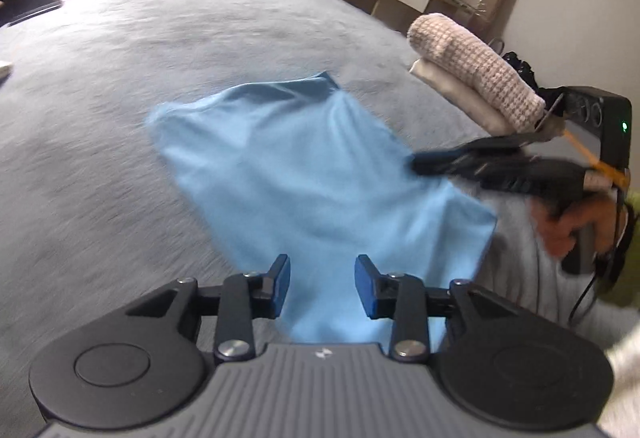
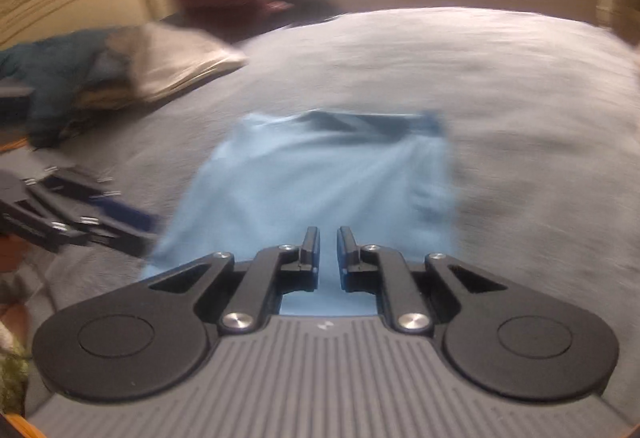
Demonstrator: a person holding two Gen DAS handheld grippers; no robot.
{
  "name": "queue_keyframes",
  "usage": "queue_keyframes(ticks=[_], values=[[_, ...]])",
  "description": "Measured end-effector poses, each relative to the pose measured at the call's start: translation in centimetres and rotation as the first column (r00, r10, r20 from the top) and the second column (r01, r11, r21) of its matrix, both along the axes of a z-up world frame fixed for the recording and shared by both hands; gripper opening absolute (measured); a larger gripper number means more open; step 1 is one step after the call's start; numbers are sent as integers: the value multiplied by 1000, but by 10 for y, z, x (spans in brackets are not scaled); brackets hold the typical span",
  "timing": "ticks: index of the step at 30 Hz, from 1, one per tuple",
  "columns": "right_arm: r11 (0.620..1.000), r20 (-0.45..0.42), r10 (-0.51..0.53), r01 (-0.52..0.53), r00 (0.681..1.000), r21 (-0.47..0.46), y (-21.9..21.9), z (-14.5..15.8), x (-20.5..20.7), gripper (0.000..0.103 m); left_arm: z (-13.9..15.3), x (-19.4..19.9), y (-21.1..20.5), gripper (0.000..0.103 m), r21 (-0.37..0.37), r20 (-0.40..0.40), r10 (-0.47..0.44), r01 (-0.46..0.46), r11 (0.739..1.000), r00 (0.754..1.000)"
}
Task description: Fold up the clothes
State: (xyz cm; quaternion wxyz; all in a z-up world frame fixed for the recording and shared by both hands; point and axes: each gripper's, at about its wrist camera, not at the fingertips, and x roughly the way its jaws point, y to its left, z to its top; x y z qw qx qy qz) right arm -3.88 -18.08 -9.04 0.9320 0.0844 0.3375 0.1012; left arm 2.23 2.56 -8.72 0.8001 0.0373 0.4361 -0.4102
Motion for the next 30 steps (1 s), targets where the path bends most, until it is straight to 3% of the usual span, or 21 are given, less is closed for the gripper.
queue_keyframes(ticks=[3, 5, 6, 7, 11, 13, 16, 19, 21, 24, 25, 26, 28, 30], values=[[999, -51, 33, -33, 998, 6, 15, -19, 21, 7, -19, 4, -3, 28, 71, -10, 3, -3, 997, 1000], [1000, -46, 10, -8, 999, 30, 1, -24, 19, 7, -19, 4, 16, 26, 67, -18, 31, -30, 997, 999], [999, -49, -33, 35, 998, 40, -13, -23, 13, 7, -17, 5, 25, 28, 81, -21, 60, -58, 995, 998], [996, -56, -76, 79, 996, 44, -26, -22, 9, 7, -16, 5, 34, 38, 95, -24, 89, -86, 992, 996], [976, -64, -207, 210, 976, 54, -67, -11, -4, 10, -1, 8, 54, 38, 74, 8, 138, -138, 988, 990], [980, -23, -185, 186, 983, 68, -63, -1, -2, 10, 10, 11, 50, 39, 32, 44, 133, -134, 990, 990], [989, 12, -107, 105, 994, 104, -43, 4, 12, 10, 13, 20, 25, 41, -30, 36, 102, -101, 994, 994], [991, 7, -12, 11, 1000, 131, -13, -3, 38, 10, -5, 29, -3, 41, 9, 0, 74, -74, 997, 997], [993, -20, -6, 8, 1000, 121, -6, -13, 51, 9, -15, 34, -2, 30, 40, -10, 91, -90, 995, 996], [992, -51, -98, 102, 994, 72, -30, -25, 55, 6, -15, 38, 29, 27, 1, -51, 163, -163, 987, 985], [987, -58, -136, 140, 989, 83, -45, -26, 53, 5, -14, 38, 39, 32, 4, -53, 191, -191, 982, 980], [979, -66, -169, 175, 983, 100, -58, -25, 49, 4, -12, 38, 46, 39, 21, -36, 212, -211, 977, 977], [968, -71, -221, 227, 973, 105, -76, -18, 45, 9, -5, 36, 58, 39, 52, 17, 238, -239, 970, 971], [970, -39, -235, 237, 971, 52, -76, -8, 41, 10, 6, 37, 64, 40, 17, 46, 246, -247, 969, 968]])
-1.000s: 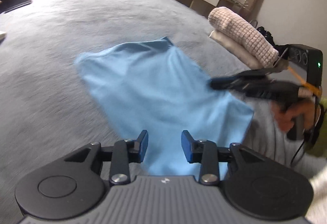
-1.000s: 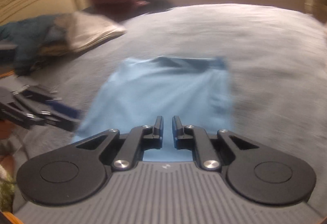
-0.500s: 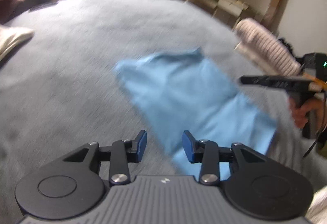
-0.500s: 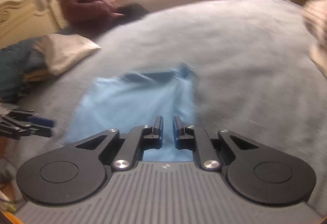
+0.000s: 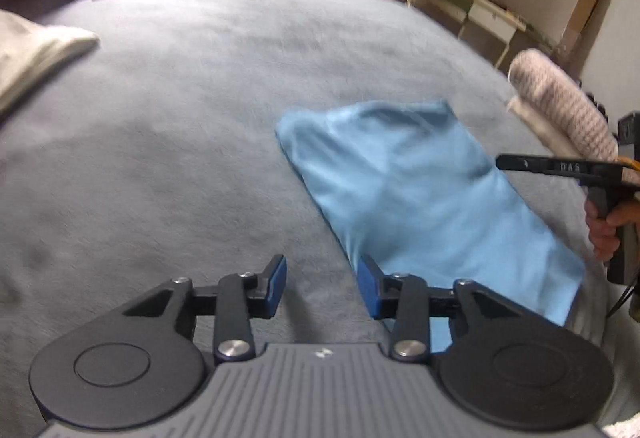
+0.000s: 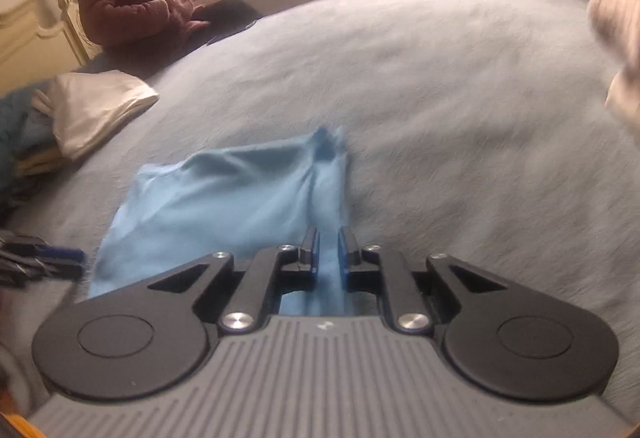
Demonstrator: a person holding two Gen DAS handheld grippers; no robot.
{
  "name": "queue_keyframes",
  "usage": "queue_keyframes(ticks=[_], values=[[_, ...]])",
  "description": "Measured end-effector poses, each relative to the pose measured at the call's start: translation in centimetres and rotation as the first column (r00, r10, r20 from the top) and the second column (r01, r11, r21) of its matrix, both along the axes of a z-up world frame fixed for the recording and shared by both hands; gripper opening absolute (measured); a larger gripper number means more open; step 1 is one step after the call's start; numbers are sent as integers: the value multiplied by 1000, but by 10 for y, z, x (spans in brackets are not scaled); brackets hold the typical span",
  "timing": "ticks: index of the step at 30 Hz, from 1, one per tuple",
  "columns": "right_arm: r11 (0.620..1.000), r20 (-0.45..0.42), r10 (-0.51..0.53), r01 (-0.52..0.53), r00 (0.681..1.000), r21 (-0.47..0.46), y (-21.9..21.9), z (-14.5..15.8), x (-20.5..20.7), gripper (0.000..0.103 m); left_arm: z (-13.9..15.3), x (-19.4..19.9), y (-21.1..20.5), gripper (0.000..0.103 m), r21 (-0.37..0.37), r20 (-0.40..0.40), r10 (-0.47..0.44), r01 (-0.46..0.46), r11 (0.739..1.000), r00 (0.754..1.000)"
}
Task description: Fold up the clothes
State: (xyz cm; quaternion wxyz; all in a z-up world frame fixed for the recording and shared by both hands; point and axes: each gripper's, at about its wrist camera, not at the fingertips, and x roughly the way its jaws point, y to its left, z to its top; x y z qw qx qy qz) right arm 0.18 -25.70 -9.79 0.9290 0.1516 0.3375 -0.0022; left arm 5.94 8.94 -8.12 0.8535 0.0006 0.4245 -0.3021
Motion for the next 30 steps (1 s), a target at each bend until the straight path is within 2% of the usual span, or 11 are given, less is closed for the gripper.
queue_keyframes(ticks=[3, 6, 8, 10, 13, 15, 16, 20, 24, 27, 30], values=[[998, 29, 58, -58, 998, 7, 15, 8, 7, 10, 10, 3, -14, 44, -34, 45, -41, 42, 999, 998], [987, 37, 155, -156, 987, 31, 42, 7, 23, 10, 3, 12, -44, 44, -34, 38, -94, 95, 995, 995], [979, 21, 195, -196, 981, 51, 56, -1, 37, 10, -10, 21, -54, 43, -10, 20, -76, 77, 997, 997], [984, -10, 174, -173, 985, 33, 53, -10, 45, 8, -17, 29, -45, 42, -1, 3, -8, 8, 1000, 1000], [994, -21, 111, -110, 994, 17, 33, -13, 45, 5, -20, 40, -14, 41, -42, -46, 96, -98, 994, 994], [998, -12, 57, -57, 998, 23, 14, -6, 39, 5, -12, 38, -2, 41, -40, -22, 117, -118, 992, 993], [999, -8, 31, -31, 999, 26, 5, -2, 37, 10, -8, 37, 2, 42, -37, -5, 123, -123, 992, 992], [998, 28, 68, -68, 997, -5, 11, 16, 36, 11, 7, 38, -13, 45, -74, 59, 50, -45, 996, 997], [982, 24, 190, -191, 981, 4, 48, 10, 61, 11, -3, 49, -54, 45, -44, 60, -40, 42, 998, 997], [973, 3, 228, -228, 974, 33, 60, -6, 84, 10, -19, 64, -66, 44, -2, 52, -3, 4, 1000, 999], [987, 1, 147, -147, 989, 60, 38, -15, 97, 9, -22, 72, -57, 37, -32, 30, 26, -25, 999, 999]])
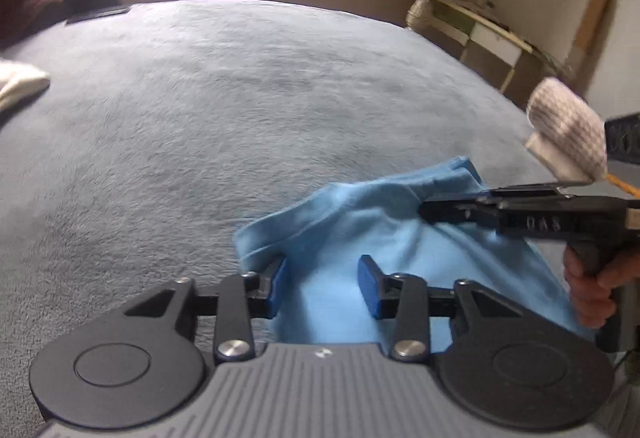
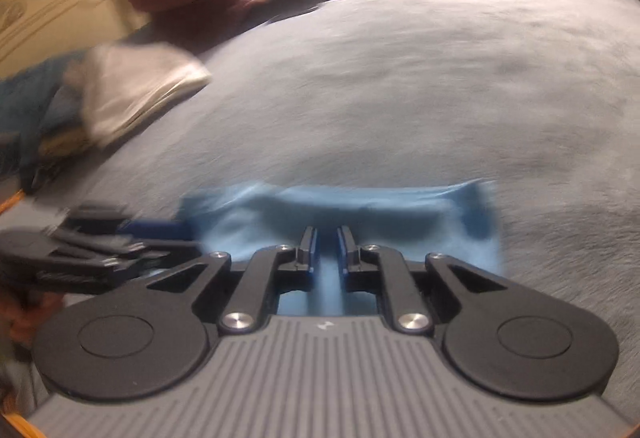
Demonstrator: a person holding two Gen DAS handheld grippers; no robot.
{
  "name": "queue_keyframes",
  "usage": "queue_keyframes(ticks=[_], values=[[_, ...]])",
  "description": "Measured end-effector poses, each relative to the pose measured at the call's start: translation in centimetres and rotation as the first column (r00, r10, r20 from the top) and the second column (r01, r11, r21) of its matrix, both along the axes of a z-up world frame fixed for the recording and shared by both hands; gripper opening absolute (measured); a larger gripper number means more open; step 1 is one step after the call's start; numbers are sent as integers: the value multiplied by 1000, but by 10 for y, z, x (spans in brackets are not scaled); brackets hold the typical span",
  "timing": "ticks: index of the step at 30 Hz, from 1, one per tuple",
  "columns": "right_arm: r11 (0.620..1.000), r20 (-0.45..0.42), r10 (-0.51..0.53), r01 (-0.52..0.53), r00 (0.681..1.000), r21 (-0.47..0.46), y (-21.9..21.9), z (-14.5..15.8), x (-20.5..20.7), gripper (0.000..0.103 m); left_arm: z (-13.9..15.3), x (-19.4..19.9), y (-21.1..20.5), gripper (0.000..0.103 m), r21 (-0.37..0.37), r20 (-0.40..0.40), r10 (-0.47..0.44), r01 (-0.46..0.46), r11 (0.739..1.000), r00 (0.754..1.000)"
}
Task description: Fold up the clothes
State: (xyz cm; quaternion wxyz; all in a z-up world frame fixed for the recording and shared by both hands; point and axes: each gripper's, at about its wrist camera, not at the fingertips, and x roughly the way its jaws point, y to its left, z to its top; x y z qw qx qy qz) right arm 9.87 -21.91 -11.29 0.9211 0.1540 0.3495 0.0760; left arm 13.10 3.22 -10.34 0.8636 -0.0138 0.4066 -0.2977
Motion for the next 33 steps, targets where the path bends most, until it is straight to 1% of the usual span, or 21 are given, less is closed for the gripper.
queue_keyframes(ticks=[3, 4, 5, 7, 9, 11, 13, 15, 16, 17, 18, 20, 22, 23, 25, 27, 28, 29, 31, 32, 33], values=[[993, 15, -110, 109, 994, 36, -28, 7, 1, 11, 5, -2, 9, 39, -8, 8, 6, -6, 1000, 1000], [990, 25, -138, 137, 990, 39, -35, 11, -1, 12, 7, -4, 8, 41, -7, 23, 1, -1, 1000, 1000], [990, 32, -138, 137, 990, 39, -38, 15, -3, 12, 10, -7, 7, 46, -9, 42, -6, 6, 1000, 999], [995, 48, -87, 84, 995, 60, -33, 22, -6, 12, 14, -11, 4, 49, -9, 76, -24, 25, 1000, 997], [997, 48, 4, -8, 999, 83, -18, 23, -4, 12, 13, -11, -3, 49, 2, 89, -46, 46, 999, 995], [993, 23, 80, -82, 997, 90, -2, 16, 3, 13, 5, -3, -10, 48, 27, 79, -41, 39, 999, 996], [994, -23, 97, -96, 995, 59, 10, 4, 18, 12, -2, 4, -10, 44, 27, 72, -25, 23, 999, 997], [996, -19, 42, -41, 999, 78, 2, -4, 27, 10, -1, 8, -5, 42, 7, 67, 0, 0, 1000, 998], [996, -13, -23, 24, 1000, 90, -9, -2, 27, 10, 2, 8, -1, 42, -1, 68, 15, -15, 1000, 998], [990, -8, -92, 92, 996, 103, -20, -1, 26, 11, 5, 9, 3, 44, -9, 68, 31, -30, 1000, 997], [985, -5, -158, 158, 987, 75, -30, 4, 23, 14, 9, 8, 7, 47, -11, 77, 45, -44, 999, 996], [984, 32, -170, 168, 985, 59, -41, 16, 10, 14, 17, 6, 15, 48, -20, 94, 53, -51, 998, 994], [989, 53, -127, 122, 991, 84, -41, 28, -5, 14, 22, 3, 18, 51, -38, 98, 43, -40, 999, 994], [992, 51, -86, 81, 995, 97, -37, 31, -12, 14, 21, 2, 18, 51, -38, 97, 35, -32, 999, 995], [992, 24, -13, 10, 1000, 125, -28, 27, -20, 14, 13, 7, 10, 52, -4, 67, 31, -30, 1000, 997], [990, -27, 12, -8, 1000, 142, -24, 14, -20, 14, 1, 14, 4, 50, 31, 33, 52, -53, 998, 998], [991, -63, -11, 19, 998, 133, -27, 6, -18, 12, -3, 16, 4, 46, 44, 32, 65, -66, 997, 997], [991, -100, -36, 48, 994, 123, -30, -2, -16, 4, -2, 17, 6, 45, 47, 39, 77, -78, 996, 996], [972, -94, -122, 138, 988, 190, -51, -3, -18, 4, 10, 14, 13, 46, 39, 72, 97, -100, 994, 993], [966, -77, -180, 191, 981, 173, -59, 4, -22, 9, 19, 9, 17, 48, 31, 97, 106, -109, 994, 990], [964, -49, -226, 231, 973, 132, -65, 14, -28, 10, 28, 4, 21, 49, 24, 117, 107, -110, 994, 987]])
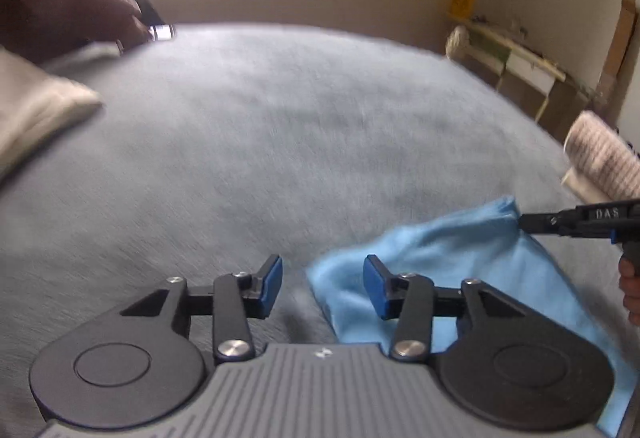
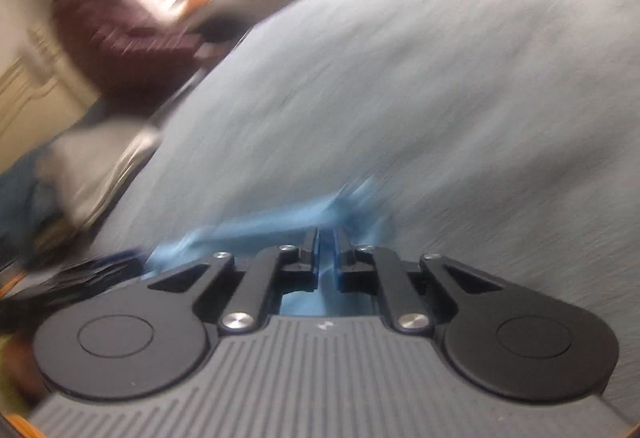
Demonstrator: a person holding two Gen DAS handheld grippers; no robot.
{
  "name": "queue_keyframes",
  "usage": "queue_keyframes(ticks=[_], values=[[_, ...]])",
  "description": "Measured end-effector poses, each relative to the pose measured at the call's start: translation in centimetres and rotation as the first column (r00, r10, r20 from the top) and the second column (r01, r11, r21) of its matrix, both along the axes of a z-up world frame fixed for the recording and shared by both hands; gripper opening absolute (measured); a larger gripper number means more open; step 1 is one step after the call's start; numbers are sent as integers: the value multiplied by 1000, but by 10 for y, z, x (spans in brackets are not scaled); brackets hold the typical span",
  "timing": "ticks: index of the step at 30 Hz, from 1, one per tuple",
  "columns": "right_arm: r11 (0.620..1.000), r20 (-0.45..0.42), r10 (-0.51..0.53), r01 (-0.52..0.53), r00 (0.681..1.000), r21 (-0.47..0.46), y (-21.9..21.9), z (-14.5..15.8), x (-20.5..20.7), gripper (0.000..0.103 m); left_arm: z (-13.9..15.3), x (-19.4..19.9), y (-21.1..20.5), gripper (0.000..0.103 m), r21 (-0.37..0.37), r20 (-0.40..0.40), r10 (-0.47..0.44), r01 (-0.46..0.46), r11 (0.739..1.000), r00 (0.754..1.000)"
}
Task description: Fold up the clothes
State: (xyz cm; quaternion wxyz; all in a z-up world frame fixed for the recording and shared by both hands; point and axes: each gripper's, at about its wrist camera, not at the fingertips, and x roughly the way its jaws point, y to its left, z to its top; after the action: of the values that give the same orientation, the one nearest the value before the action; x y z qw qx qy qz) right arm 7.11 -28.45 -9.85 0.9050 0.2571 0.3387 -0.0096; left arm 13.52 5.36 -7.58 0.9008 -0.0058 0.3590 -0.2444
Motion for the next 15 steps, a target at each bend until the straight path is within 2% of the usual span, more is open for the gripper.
queue_keyframes(ticks=[2, 5, 7, 9, 12, 14, 15], values=[[999, 16, -9, 10, 1000, -44, -6, 16, -10, 10, 10, -14, 3, 50, 0, 7, -27, 27, 1000, 1000], [997, 14, 78, -78, 997, -14, 3, 28, -31, 11, 13, -39, -3, 51, 14, -19, -112, 112, 994, 994], [986, -5, 165, -165, 986, -29, 22, 25, -44, 11, 3, -53, -16, 51, 40, -49, -176, 178, 983, 983], [975, -45, 220, -221, 974, -2, 36, 12, -53, 11, -12, -61, -29, 51, 80, -75, -203, 209, 975, 976], [981, -126, 176, -185, 976, -64, 35, -10, -60, 7, -20, -62, -31, 51, 109, -79, -183, 191, 975, 980], [996, -101, 69, -73, 993, -40, 19, -7, -70, 11, -8, -60, -22, 49, 99, -73, -152, 159, 982, 986], [997, -93, 48, -53, 995, -57, 16, -1, -75, 13, -1, -61, -16, 49, 90, -65, -144, 149, 985, 987]])
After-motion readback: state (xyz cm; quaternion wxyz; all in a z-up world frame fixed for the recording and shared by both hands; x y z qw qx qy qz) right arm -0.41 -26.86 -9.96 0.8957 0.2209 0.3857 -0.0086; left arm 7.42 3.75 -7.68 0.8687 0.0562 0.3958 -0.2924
